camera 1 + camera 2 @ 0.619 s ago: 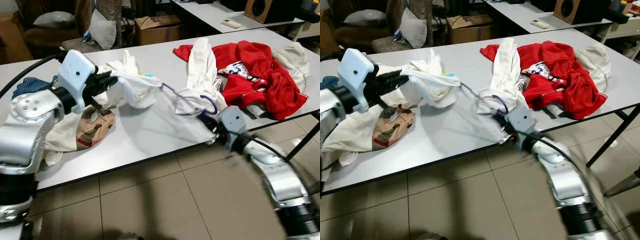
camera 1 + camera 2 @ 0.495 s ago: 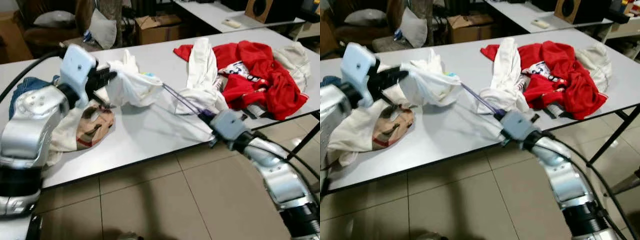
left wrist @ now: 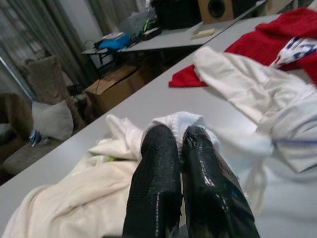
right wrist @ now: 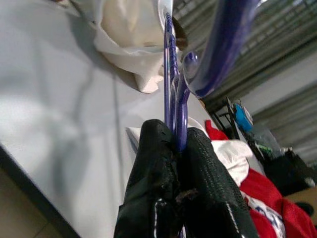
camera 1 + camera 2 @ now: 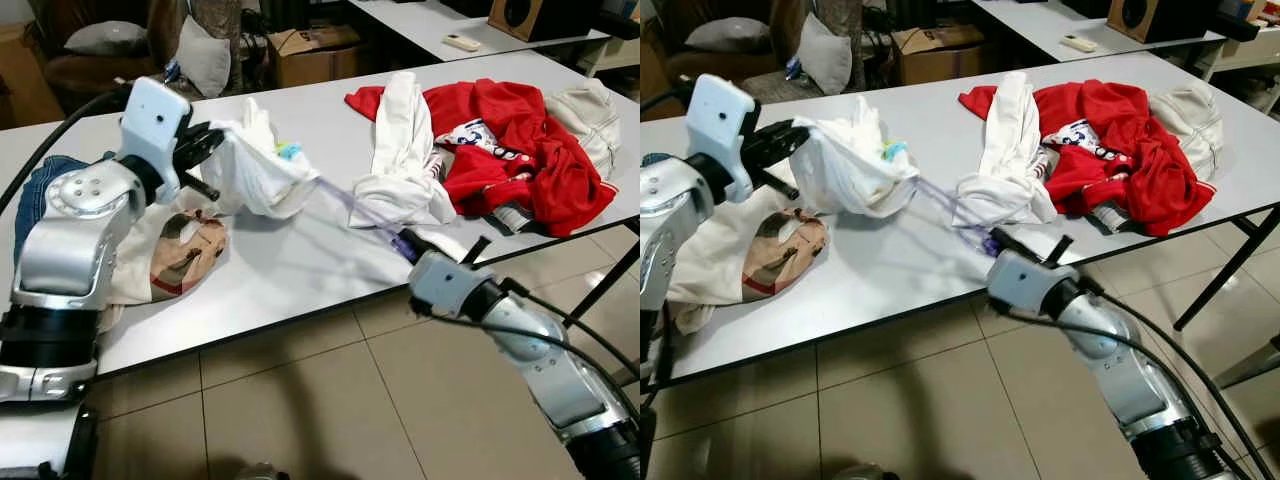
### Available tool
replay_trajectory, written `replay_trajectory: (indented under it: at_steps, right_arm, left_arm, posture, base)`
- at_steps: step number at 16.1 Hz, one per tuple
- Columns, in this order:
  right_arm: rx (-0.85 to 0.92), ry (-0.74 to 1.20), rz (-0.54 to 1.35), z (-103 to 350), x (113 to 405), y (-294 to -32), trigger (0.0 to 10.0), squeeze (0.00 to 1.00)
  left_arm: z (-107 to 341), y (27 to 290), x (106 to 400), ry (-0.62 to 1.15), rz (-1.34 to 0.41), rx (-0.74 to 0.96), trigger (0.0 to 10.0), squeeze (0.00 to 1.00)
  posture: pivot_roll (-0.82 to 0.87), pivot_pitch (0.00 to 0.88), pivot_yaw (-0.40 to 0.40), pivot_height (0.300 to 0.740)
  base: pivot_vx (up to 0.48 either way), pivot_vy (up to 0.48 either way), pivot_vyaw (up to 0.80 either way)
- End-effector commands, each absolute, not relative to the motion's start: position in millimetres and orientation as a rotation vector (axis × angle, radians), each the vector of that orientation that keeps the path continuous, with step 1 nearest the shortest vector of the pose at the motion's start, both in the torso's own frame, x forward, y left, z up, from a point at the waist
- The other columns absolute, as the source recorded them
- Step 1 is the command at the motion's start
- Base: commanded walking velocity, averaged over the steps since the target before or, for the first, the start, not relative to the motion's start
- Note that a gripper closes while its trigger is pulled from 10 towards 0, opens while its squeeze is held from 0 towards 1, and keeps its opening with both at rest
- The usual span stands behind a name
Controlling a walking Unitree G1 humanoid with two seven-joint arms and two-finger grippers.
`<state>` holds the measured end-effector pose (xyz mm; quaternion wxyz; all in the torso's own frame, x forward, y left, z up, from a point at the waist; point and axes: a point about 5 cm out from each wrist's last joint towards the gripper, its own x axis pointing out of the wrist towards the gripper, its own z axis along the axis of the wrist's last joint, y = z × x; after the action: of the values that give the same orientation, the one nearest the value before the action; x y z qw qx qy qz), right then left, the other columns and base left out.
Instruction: Hang hanger
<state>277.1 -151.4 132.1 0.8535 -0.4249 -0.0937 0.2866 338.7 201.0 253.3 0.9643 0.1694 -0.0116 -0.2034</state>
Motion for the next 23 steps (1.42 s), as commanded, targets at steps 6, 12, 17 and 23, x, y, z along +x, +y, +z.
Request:
replay_trajectory:
  at_steps: [6, 12, 17, 23]
  right_arm:
    - [-0.947, -0.285, 0.548, 139, 284, -158, 10.0, 0.00]
    - [-1.107, -0.356, 0.569, 136, 284, -157, 10.0, 0.00]
    - [-0.597, -0.174, 0.556, 129, 287, -158, 10.0, 0.00]
    - [0.077, 0.099, 0.601, 121, 282, -148, 10.0, 0.00]
  left_arm:
    - [270, 209, 343, -0.087, -0.328, 0.156, 0.0, 0.00]
    - [271, 199, 343, -0.060, -0.378, -0.012, 0.0, 0.00]
    - [269, 208, 347, -0.052, -0.307, -0.003, 0.0, 0.00]
    - [256, 198, 341, -0.016, -0.391, 0.302, 0.0, 0.00]
  posture:
    - [0.01, 0.000, 0.070, 0.740]
    - [0.01, 0.000, 0.072, 0.740]
    - [0.01, 0.000, 0.073, 0.740]
    - [0.01, 0.000, 0.073, 0.740]
  base:
    - [0.000, 0.000, 0.00]
    - [0.000, 0.000, 0.00]
    - [0.000, 0.000, 0.00]
    - [0.000, 0.000, 0.00]
